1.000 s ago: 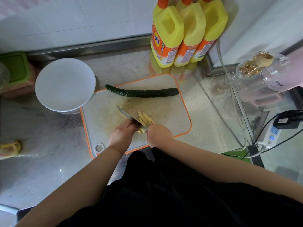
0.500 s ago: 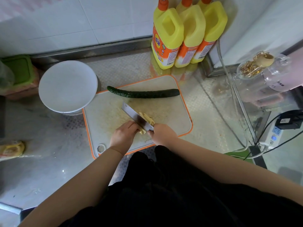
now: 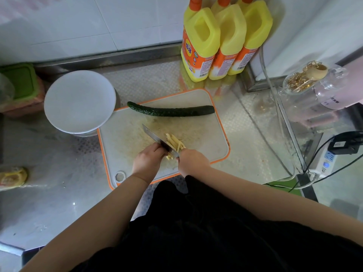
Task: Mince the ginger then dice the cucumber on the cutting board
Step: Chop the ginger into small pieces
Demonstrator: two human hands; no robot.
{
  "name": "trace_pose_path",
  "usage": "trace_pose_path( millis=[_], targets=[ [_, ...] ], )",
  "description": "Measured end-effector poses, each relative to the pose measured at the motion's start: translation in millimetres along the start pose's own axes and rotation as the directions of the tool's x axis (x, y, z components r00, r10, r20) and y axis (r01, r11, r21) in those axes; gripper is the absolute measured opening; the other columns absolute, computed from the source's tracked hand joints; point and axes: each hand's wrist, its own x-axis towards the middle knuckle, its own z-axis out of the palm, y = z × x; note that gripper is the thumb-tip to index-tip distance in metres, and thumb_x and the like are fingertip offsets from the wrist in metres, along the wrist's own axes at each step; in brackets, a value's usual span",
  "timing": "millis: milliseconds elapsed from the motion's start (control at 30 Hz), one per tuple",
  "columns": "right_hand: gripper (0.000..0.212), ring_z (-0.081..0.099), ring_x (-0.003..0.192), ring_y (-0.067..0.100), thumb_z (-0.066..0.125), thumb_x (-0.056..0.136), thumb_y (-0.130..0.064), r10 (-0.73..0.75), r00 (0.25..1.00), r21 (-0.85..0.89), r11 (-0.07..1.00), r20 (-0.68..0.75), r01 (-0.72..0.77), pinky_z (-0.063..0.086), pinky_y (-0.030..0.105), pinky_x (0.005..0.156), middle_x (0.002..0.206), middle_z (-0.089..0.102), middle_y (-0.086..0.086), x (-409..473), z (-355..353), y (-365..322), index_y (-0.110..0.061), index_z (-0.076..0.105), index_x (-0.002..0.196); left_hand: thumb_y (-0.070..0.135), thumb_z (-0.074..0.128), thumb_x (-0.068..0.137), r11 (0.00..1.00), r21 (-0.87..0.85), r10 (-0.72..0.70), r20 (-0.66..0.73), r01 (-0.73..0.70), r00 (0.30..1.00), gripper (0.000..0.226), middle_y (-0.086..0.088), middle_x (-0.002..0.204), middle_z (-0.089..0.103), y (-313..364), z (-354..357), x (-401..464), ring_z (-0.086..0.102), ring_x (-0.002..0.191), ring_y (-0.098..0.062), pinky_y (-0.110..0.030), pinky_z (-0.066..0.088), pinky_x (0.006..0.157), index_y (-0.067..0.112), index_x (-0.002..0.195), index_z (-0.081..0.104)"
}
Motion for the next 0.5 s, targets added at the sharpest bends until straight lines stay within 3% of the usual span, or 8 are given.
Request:
trace_pose_path(
  millis=[167, 300, 400, 500],
  targets=[
    [0.023, 0.062, 0.103, 0.031, 0.044, 0.098, -0.013, 0.010, 1.000, 0.009, 1.000, 0.007, -0.010, 0.047, 0.035, 0.080, 0.110, 0.063, 0.015, 4, 7, -3, -0.003, 0.055, 0.114, 0.024, 0.054, 0.086, 0.999, -0.039, -0.013, 0.033, 0.015, 0.999, 0.023, 0.001, 0.089, 0.069, 0, -1, 0, 0.064, 0.071, -0.021, -0.035, 0.054, 0.052, 0.016, 0.087, 0.075],
    [0.030, 0.061, 0.099, 0.029, 0.046, 0.099, -0.032, 0.022, 1.000, 0.117, 0.993, 0.022, -0.025, 0.044, 0.034, 0.076, 0.103, 0.064, 0.012, 11, 5, 8, -0.007, 0.060, 0.111, 0.012, 0.063, 0.084, 0.998, -0.054, 0.014, 0.049, -0.012, 0.999, 0.012, 0.001, 0.091, 0.067, -2, -3, -2, 0.063, 0.073, -0.019, -0.036, 0.054, 0.055, 0.016, 0.088, 0.074],
    [0.044, 0.055, 0.092, 0.027, 0.040, 0.100, -0.038, 0.007, 0.998, 0.149, 0.989, 0.065, -0.016, 0.036, 0.031, 0.071, 0.087, 0.056, 0.007, 14, 3, 16, -0.001, 0.059, 0.114, 0.007, 0.066, 0.083, 0.998, -0.042, 0.051, 0.034, -0.050, 0.998, 0.015, 0.003, 0.092, 0.066, -1, -8, -3, 0.062, 0.072, -0.016, -0.035, 0.053, 0.054, 0.018, 0.090, 0.072],
    [0.040, 0.059, 0.094, 0.028, 0.041, 0.100, -0.038, 0.009, 1.000, 0.156, 0.988, 0.006, -0.010, 0.039, 0.031, 0.069, 0.097, 0.062, 0.011, 10, 4, 17, -0.003, 0.058, 0.109, 0.006, 0.070, 0.082, 0.996, 0.014, 0.087, 0.047, -0.088, 0.995, 0.014, 0.002, 0.093, 0.066, -1, -10, -2, 0.060, 0.073, -0.014, -0.033, 0.052, 0.050, 0.017, 0.090, 0.071]
  ],
)
